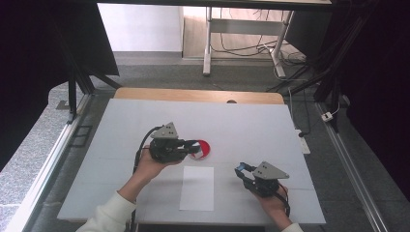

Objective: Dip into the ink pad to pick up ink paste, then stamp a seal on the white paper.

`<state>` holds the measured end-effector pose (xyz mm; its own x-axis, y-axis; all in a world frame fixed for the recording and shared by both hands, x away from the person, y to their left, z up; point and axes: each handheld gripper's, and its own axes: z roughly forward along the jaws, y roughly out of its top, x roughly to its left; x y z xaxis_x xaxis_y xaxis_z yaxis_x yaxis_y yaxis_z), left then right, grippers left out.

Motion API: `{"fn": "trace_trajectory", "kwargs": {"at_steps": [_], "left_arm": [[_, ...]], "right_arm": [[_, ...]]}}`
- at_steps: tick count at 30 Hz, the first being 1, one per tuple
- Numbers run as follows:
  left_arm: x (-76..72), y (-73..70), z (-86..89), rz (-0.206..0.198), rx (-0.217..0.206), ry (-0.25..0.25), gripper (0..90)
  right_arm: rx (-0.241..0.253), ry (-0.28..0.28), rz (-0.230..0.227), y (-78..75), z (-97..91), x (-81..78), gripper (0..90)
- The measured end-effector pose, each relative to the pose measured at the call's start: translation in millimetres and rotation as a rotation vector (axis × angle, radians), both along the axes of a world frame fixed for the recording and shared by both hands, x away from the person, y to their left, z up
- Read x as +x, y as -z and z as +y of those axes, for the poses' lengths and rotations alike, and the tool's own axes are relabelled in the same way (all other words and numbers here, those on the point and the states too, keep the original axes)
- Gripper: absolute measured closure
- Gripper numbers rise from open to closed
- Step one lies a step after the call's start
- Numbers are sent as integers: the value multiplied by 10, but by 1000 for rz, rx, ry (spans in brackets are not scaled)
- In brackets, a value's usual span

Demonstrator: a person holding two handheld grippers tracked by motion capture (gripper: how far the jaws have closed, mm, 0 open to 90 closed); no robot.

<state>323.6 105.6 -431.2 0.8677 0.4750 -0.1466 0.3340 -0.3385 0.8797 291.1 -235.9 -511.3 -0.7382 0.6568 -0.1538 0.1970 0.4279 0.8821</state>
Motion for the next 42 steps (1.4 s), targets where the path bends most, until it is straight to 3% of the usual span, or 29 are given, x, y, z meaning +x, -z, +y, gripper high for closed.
{"fn": "trace_trajectory", "kwargs": {"at_steps": [12, 23, 33, 42], "left_arm": [[-78, 13, -14, 5, 21, 34, 744], [-154, 83, 40, 17, 43, 30, 744], [-210, 83, -17, 16, 48, 51, 744], [-266, 197, -92, 38, 76, 73, 743]], "right_arm": [[-1, 1, 0, 4, 7, 10, 648], [-2, 0, 2, 7, 14, 16, 648], [-1, 6, 2, 3, 12, 7, 648], [-4, 5, 1, 9, 20, 9, 648]]}}
